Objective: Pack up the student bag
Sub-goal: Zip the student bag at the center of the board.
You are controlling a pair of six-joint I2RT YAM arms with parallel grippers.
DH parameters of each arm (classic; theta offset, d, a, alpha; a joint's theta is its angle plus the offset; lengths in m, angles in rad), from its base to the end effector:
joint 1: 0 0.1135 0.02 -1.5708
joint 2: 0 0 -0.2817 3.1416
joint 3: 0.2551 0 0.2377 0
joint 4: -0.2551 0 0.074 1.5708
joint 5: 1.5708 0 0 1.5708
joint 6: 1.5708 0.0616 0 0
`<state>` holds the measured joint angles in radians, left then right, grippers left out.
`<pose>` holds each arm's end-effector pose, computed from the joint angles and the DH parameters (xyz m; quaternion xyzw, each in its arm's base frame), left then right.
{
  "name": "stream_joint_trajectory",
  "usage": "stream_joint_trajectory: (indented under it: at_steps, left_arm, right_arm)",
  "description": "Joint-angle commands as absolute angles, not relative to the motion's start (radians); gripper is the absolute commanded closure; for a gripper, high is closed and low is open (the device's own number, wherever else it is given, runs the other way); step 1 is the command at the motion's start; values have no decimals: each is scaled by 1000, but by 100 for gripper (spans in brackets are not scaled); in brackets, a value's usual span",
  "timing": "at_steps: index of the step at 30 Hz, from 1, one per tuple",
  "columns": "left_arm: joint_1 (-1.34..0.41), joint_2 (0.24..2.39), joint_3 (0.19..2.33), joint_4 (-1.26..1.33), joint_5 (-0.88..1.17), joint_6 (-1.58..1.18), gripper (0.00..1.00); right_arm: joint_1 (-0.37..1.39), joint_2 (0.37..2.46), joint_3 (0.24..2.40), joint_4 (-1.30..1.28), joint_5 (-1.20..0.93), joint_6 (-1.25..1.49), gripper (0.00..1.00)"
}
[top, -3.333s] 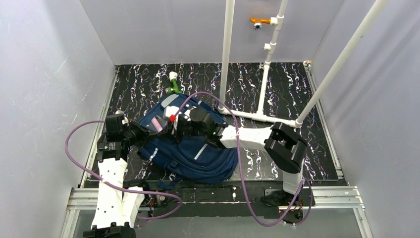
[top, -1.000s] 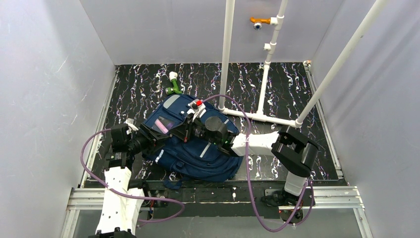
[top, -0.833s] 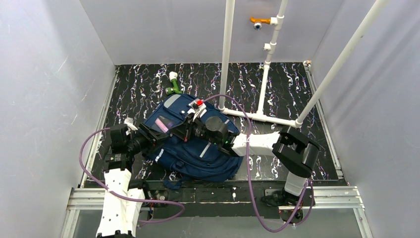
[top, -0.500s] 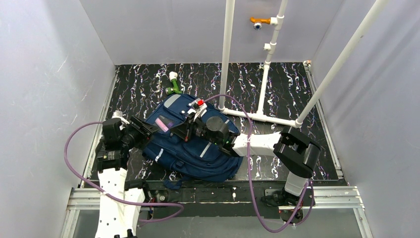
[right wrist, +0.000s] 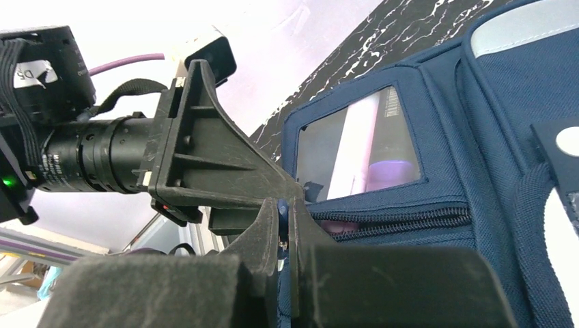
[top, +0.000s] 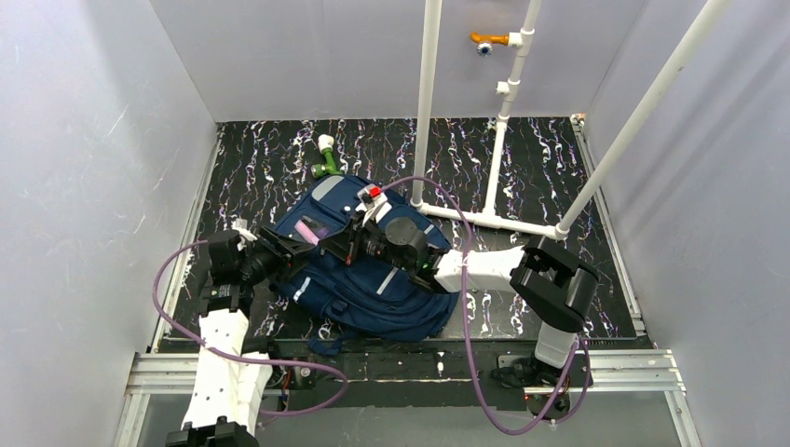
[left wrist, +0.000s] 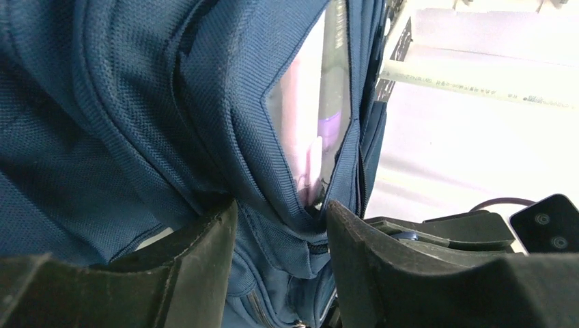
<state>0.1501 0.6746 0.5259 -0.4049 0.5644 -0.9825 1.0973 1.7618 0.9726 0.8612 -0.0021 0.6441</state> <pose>0.1469 -0.0111 0.2484 -0.3356 0.7807 -0.4115 0.3294 0.1884 0.3679 0.2788 -0.1538 0.6636 0.5604 0.4711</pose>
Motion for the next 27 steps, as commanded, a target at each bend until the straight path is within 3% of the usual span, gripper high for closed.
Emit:
stream_joint_trajectory:
  at_steps: [1,5,6,10,16,23,25,26,27]
  left_arm:
    - [143,718,442,-291,661,-991,57]
    - [152,710,455,-368,604,-891,87]
    - [155,709,469,-408,583,-858,100]
    - [177,722,507,-512,525,-770,100]
    - [187,719,524,-558,493,-724,100]
    - [188,713,532,-553,515,-709,100]
    - [188,715,522,-515,562,-725,100]
    - [188,713,516,-496,587,-745,98]
    - [187,709,506,-477,616,-782,86]
  right_arm:
    - [1080,1764,1035,918,51,655,99]
    - [1070,1763,1070,845,80,625,99]
    - [1062,1759,1080,806,96,619,99]
    - [1007,1738,1096,684,177,605,99]
    - [875,1756,1124,590,121,554,99]
    - [874,1676,1085,551,136,458,99]
    - [889,1684,1088,611,44,480,99]
    - [906,1699,1099,631,4,517,99]
    - [925,1713,1107,650,-30,546,99]
